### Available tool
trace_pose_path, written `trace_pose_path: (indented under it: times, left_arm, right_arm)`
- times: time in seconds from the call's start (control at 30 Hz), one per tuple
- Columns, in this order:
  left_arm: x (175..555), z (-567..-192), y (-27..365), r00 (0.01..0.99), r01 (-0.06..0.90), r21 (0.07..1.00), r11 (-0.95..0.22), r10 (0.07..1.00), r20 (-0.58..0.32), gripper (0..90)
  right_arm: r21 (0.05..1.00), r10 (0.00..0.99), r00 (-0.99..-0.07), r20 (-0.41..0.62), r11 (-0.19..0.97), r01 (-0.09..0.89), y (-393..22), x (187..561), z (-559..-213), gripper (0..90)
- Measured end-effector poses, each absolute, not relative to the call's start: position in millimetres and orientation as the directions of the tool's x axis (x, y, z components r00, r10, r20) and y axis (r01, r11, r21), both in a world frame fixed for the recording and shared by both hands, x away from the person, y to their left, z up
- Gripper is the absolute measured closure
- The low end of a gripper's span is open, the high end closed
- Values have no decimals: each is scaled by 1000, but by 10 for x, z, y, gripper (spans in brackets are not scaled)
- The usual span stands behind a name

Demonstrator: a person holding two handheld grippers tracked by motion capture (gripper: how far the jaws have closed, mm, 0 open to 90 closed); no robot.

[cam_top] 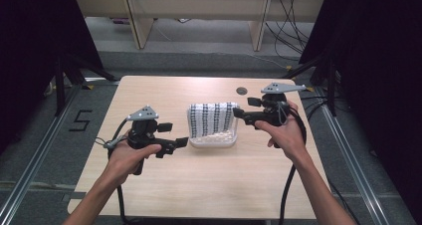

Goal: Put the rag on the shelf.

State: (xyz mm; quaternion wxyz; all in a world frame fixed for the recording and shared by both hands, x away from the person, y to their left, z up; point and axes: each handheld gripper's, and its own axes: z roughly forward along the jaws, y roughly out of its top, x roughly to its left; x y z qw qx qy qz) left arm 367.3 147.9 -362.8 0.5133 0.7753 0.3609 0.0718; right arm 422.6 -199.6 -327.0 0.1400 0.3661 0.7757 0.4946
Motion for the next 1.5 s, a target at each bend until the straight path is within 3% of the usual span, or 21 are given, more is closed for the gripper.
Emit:
trace_pose_path:
  times: [0.5, 1.5]
  left_arm:
    - [3465, -3898, 1545, 729, 478, 850, -221, 640, -243, 182]
    - [3192, -4317, 1650, 732, 469, 853, -228, 640, -232, 178]
  right_arm:
    - [875, 695, -709, 118, 266, 406, -2078, 3989, -3461, 292]
    - [859, 678, -718, 159, 263, 439, -2100, 3664, -3768, 276]
